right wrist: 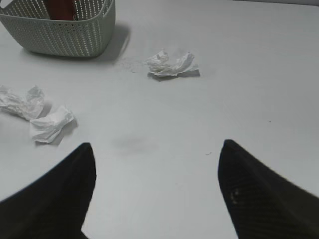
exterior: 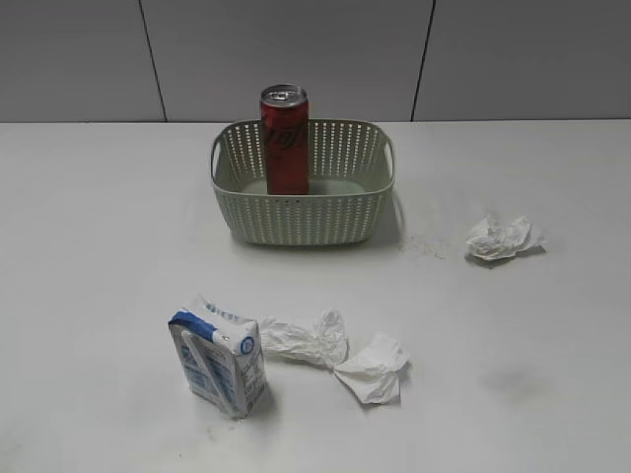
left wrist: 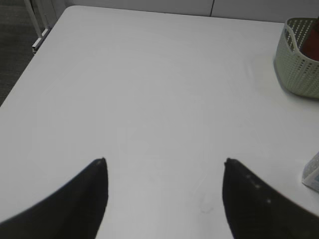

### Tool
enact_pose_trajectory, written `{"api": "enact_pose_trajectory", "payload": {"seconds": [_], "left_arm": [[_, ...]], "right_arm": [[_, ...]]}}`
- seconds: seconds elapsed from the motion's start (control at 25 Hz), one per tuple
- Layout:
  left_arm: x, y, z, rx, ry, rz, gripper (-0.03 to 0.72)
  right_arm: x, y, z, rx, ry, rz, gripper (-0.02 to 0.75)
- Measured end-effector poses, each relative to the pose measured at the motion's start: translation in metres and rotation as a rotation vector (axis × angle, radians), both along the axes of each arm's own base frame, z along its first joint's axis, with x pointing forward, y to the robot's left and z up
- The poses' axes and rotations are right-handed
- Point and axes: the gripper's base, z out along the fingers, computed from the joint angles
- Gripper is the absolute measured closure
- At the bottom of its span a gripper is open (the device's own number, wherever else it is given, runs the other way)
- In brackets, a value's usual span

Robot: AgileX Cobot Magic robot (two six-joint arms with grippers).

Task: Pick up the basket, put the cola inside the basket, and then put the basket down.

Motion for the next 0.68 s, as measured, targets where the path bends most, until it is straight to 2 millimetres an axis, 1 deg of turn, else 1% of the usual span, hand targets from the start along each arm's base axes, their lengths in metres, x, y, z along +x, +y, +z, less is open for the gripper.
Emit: {"api": "enact_pose_trajectory", "payload": {"seconds": [0.68], "left_arm": [[0.0000, 0.0000, 0.0000, 0.000, 0.000, 0.000, 0.148]], "right_arm": [[0.0002, -0.0002, 0.0000, 0.000, 0.000, -0.030, 0.146]]}}
